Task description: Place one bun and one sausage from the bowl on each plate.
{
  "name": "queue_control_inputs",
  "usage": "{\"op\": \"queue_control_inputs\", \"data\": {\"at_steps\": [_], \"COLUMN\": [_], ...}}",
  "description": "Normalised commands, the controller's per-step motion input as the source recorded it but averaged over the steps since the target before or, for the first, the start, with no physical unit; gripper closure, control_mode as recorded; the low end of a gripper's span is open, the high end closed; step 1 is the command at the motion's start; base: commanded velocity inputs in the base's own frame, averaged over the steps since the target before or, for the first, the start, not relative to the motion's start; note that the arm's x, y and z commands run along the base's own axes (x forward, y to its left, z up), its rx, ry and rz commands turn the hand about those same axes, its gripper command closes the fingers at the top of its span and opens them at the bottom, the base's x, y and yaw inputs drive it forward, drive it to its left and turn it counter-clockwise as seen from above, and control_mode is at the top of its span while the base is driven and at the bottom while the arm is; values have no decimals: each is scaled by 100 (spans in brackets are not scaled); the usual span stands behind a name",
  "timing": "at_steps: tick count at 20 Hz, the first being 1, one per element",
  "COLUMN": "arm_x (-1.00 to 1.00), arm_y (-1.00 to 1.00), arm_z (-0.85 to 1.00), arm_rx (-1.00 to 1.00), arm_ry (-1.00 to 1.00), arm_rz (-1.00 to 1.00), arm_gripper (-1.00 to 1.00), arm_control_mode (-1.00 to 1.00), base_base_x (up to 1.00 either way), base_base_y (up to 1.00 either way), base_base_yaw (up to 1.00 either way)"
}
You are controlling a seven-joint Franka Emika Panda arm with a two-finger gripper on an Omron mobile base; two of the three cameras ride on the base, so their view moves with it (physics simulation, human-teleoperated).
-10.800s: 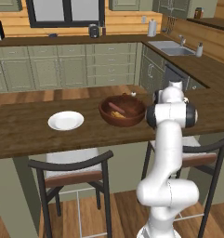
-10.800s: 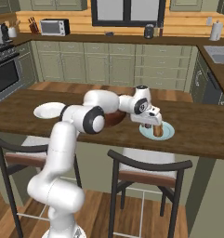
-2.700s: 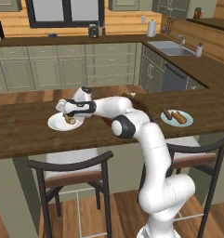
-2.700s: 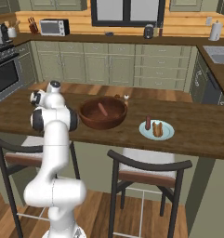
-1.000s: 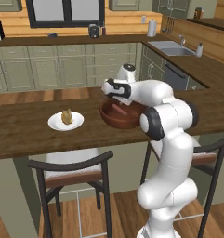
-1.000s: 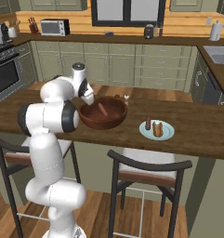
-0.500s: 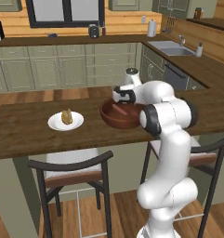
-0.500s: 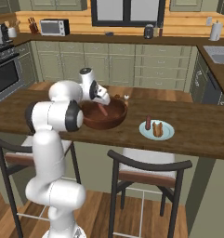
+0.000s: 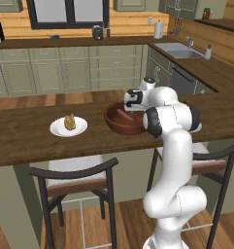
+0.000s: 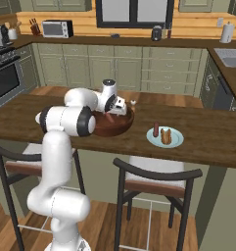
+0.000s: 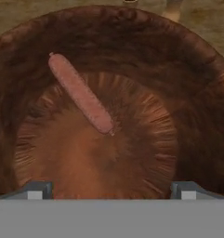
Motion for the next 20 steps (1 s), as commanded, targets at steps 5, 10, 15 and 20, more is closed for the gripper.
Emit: {"op": "queue_control_inputs", "data": {"at_steps": [5, 10, 15, 20], "arm_x": [36, 61, 22, -26], "arm_y": [4, 17, 0, 0], "arm_z": [-35, -3, -50, -23], "arm_rx": [-9, 0, -1, -1], "arm_ry": [11, 5, 9, 1], "arm_rz": [0, 0, 0, 1], "arm_gripper": [-100, -100, -100, -100], "arm_control_mode": [-100, -100, -100, -100], "base_base_x": [0, 0, 0, 0], "base_base_y": [0, 0, 0, 0], "base_base_yaw": [0, 0, 0, 0]}}
